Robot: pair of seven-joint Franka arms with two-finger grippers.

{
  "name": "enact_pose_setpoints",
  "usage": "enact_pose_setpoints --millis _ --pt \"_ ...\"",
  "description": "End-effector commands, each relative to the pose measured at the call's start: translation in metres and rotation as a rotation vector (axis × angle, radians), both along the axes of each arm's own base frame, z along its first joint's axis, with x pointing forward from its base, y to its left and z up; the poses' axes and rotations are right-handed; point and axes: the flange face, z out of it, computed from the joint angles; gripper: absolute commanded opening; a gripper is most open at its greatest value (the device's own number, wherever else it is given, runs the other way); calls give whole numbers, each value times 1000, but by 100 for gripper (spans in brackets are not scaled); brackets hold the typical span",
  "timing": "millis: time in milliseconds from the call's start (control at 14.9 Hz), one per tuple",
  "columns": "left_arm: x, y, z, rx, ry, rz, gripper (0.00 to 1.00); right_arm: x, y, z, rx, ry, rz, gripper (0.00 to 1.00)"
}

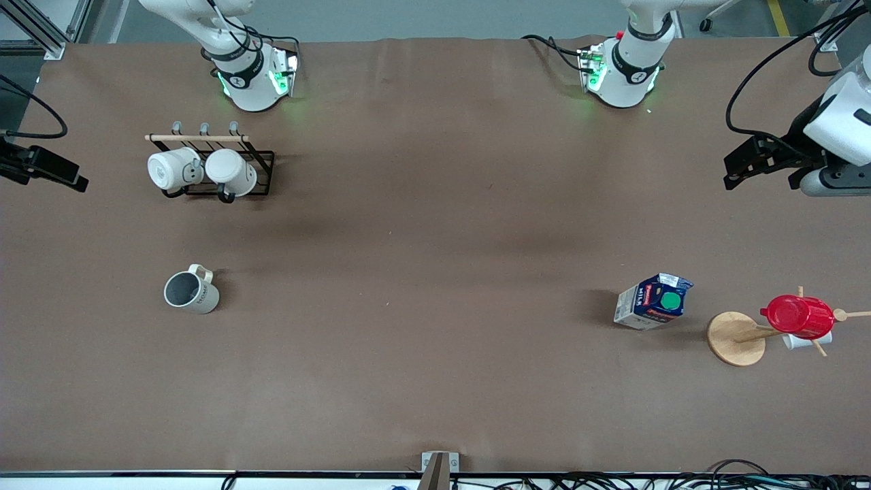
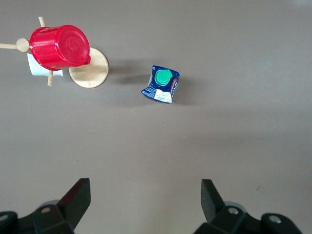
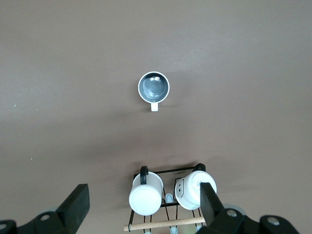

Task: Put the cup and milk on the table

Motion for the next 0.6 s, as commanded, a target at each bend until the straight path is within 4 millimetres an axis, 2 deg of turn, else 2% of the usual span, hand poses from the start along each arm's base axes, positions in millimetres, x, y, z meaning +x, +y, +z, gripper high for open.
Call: enact_pose_setpoints --millis 0,336,537 --pt "-9 2 8 -1 4 -9 100 -4 -2 2 5 -4 10 100" --pt "-11 3 18 3 3 -14 100 -5 -2 1 5 2 10 100" --pt "-9 12 18 -5 1 -12 100 -5 -2 2 5 1 10 100"
